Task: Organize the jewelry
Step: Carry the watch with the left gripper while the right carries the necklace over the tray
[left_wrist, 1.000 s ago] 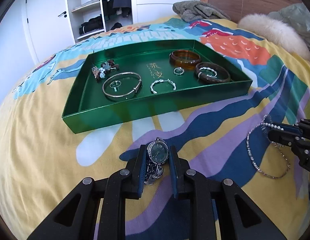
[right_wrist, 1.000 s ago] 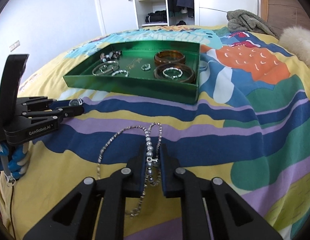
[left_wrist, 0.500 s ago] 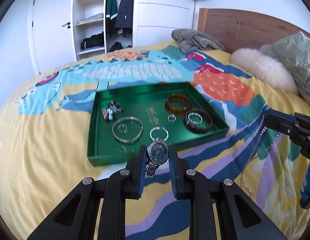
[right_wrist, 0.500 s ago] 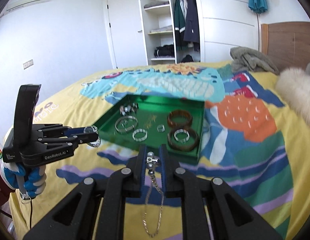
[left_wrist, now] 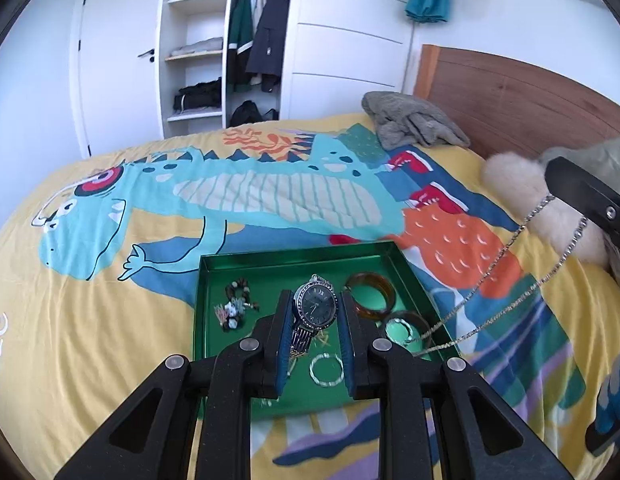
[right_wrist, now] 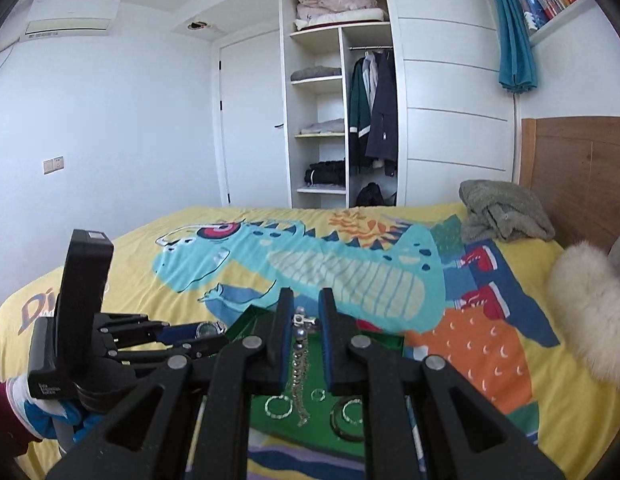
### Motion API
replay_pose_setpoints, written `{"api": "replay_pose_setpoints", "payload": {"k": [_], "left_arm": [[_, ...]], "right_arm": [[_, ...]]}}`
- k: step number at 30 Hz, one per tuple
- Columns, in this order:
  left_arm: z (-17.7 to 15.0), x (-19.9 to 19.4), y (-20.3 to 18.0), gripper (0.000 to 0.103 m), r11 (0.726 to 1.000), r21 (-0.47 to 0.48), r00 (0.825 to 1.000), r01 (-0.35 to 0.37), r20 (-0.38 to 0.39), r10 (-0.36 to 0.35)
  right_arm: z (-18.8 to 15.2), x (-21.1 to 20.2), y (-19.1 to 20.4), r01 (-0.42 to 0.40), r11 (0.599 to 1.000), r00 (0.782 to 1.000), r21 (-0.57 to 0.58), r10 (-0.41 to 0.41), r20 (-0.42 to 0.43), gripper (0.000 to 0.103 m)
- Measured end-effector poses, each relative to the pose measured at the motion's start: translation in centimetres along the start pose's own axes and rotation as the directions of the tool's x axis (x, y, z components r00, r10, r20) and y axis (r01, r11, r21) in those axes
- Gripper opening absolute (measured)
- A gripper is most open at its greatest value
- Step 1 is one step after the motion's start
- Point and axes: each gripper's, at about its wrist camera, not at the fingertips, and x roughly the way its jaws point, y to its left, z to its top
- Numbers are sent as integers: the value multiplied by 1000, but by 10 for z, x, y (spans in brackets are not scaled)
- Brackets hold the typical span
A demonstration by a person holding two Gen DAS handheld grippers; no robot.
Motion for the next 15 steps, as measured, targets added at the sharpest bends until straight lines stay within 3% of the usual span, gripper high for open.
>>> {"api": "replay_pose_setpoints", "payload": {"k": [3, 6, 15], "left_arm": [[8, 25, 5, 21, 999, -25, 999, -21, -33, 20], [6, 54, 5, 21, 998, -36, 996, -45, -81, 42], [-42, 110, -4, 21, 995, -12, 972, -96, -215, 91]], "right_arm": [[-3, 26, -3, 11, 1000, 1000, 19, -10, -20, 12], [-31, 61, -6, 25, 999, 995, 32, -22, -101, 12], [-116, 123, -28, 49, 994, 944, 102, -13, -329, 12]]}}
